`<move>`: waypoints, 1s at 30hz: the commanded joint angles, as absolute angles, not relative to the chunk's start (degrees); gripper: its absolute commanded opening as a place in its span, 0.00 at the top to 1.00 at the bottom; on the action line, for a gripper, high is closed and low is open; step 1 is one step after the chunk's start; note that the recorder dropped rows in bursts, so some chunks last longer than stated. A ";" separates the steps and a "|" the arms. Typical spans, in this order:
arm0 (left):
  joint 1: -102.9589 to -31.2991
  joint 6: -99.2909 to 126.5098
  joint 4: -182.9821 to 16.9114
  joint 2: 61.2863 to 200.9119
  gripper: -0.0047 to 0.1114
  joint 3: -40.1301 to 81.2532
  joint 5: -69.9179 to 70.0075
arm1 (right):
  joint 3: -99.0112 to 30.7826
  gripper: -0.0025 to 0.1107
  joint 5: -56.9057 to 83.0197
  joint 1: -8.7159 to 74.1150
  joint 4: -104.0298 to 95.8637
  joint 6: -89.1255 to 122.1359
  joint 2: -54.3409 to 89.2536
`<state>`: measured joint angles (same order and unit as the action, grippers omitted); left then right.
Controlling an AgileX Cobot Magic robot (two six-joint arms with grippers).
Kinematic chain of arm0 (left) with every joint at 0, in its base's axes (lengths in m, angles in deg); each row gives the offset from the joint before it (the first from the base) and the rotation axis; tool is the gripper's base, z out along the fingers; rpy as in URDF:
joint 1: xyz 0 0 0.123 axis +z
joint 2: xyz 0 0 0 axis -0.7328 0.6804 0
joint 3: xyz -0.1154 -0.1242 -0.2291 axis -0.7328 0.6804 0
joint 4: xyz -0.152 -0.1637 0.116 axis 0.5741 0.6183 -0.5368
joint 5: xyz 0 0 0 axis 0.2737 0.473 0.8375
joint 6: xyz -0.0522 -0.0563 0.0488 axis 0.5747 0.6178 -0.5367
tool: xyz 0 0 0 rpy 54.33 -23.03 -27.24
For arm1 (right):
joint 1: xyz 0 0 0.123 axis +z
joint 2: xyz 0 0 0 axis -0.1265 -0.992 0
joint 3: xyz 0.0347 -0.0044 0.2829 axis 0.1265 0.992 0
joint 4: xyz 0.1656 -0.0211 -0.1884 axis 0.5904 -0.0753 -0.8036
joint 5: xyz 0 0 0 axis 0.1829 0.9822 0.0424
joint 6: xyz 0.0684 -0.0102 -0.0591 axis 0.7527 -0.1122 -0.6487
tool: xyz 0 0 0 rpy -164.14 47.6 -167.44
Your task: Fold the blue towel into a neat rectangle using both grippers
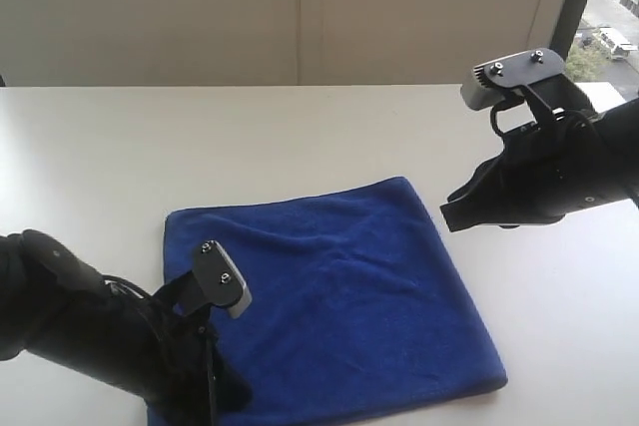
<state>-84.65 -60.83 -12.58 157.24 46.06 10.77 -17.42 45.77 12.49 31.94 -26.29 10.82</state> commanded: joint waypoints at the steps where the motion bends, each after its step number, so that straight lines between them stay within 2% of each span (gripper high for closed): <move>1: -85.17 -59.80 -15.63 157.21 0.96 50.44 12.17 | -17.11 0.98 45.99 12.38 32.49 -26.02 11.27; 11: -83.91 -35.84 -39.07 155.26 0.96 50.81 8.18 | -17.11 0.98 45.97 12.38 32.49 -26.02 11.27; 21: -69.69 -29.21 -45.08 155.26 0.96 48.31 8.78 | -17.11 0.98 45.88 12.38 32.75 -26.02 11.27; 26: -65.82 -29.21 -46.68 155.26 0.96 43.65 9.25 | -17.11 0.98 45.98 12.38 33.44 -26.02 11.27; 30: -64.98 -29.21 -47.30 155.26 0.96 39.06 18.67 | -17.11 0.98 45.84 12.38 33.57 -26.02 10.43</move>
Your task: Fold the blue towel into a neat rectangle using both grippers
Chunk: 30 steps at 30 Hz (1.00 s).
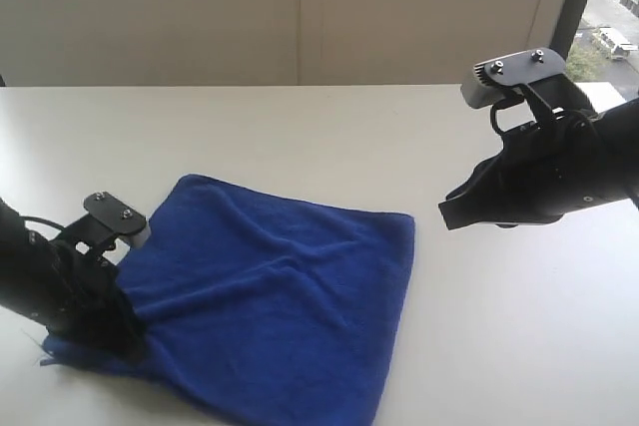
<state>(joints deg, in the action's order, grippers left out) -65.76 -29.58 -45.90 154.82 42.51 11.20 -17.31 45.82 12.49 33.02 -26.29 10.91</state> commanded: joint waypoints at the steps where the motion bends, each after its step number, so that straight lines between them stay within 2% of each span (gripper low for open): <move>1: -64.98 -29.34 -47.30 155.26 0.96 38.17 22.35 | -17.11 0.98 45.45 12.38 33.88 -26.02 10.04; 5: -65.37 -29.34 -46.94 153.40 0.96 38.04 30.29 | -17.95 0.98 42.59 12.71 36.96 -27.83 5.32; 10: -66.88 -27.13 -43.62 143.95 0.96 42.86 24.02 | -24.30 0.98 42.75 15.51 37.67 -30.49 -4.70; 15: -68.75 -27.11 -35.69 129.69 0.96 50.06 19.12 | -37.31 0.98 43.83 18.66 38.01 -31.92 -16.85; 20: -69.09 -26.03 -33.32 116.17 0.96 58.58 15.86 | -54.13 0.98 55.14 22.72 38.80 -32.96 -28.34; 25: -69.09 -24.09 -32.91 107.45 0.96 65.14 13.15 | -65.65 0.98 56.91 24.99 38.80 -32.35 -37.41; 30: -69.09 -24.09 -31.87 103.25 0.96 66.21 11.39 | -73.57 0.98 58.22 24.94 32.86 -24.16 -46.77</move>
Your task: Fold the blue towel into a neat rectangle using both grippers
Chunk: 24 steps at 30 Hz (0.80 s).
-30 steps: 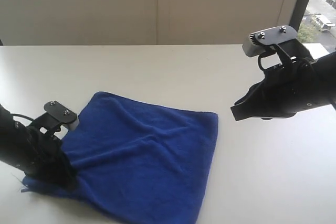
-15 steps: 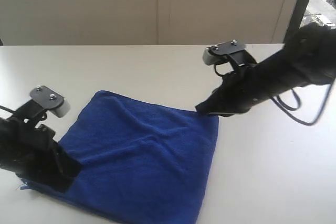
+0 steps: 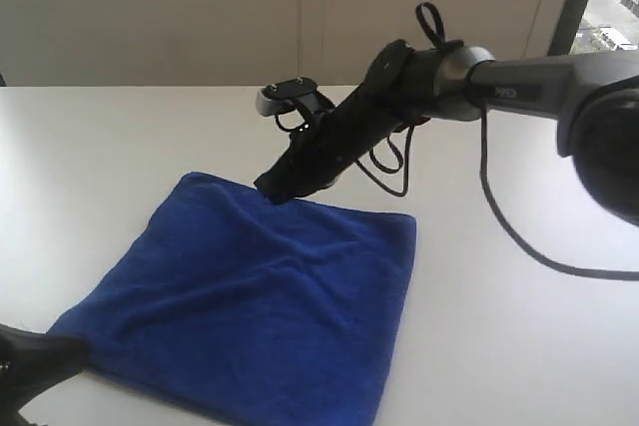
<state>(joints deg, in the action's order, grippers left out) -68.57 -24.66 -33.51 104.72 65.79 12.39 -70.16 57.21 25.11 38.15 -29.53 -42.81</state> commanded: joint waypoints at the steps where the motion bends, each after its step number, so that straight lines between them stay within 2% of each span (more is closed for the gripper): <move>1: -69.09 -24.09 -31.73 103.25 0.96 66.21 11.39 | -74.10 0.98 58.11 24.94 31.33 -22.61 -47.55; 6: -69.09 -24.09 -31.57 103.25 0.96 66.21 11.39 | -74.48 0.98 54.91 24.94 19.74 -12.53 -48.28; 9: -69.09 -24.09 -31.59 103.25 0.96 66.21 10.85 | -74.48 0.98 55.17 24.09 5.63 0.92 -48.28; 14: -69.09 -24.09 -31.59 103.25 0.96 66.21 10.85 | -74.48 0.98 63.25 18.90 -11.42 17.68 -48.28; 17: -69.09 -24.09 -31.59 103.25 0.96 66.21 10.85 | -74.20 0.98 70.35 14.32 -14.67 17.70 -48.12; 22: -69.09 -24.09 -31.59 103.25 0.96 66.21 10.59 | -68.70 0.98 69.02 11.72 -16.47 17.20 -42.85; 24: -69.09 -24.09 -31.59 103.25 0.96 66.21 10.59 | -66.47 0.98 67.10 12.48 -16.13 15.35 -36.43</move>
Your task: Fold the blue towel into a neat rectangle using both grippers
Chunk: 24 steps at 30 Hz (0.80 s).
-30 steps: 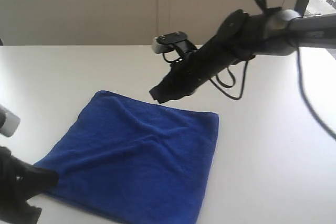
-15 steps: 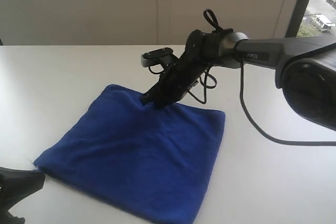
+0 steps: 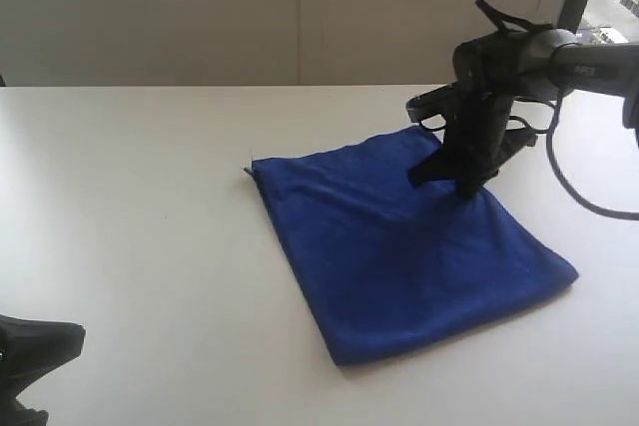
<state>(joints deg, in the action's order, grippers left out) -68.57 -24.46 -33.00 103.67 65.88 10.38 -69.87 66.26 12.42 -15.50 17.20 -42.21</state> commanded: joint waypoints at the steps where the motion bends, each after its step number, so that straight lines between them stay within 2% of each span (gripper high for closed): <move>1: -69.09 -24.09 -31.59 103.25 0.96 66.21 10.59 | -65.86 0.98 66.79 13.20 -15.48 13.81 -34.10; 6: -69.09 -24.21 -31.50 103.25 0.96 66.21 10.71 | -57.82 0.98 68.62 21.53 -4.54 -1.68 -24.15; 11: -69.09 -24.21 -31.26 103.25 0.96 66.21 11.71 | -48.66 0.98 62.08 30.35 -4.54 -0.62 -24.86; 24: -69.09 -24.21 -30.81 103.25 0.96 66.21 12.44 | -44.94 0.98 50.99 36.27 -4.08 3.47 -28.18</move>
<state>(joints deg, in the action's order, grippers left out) -68.57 -24.46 -31.87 103.67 65.88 11.23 -45.20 52.68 35.52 -4.08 2.98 -27.05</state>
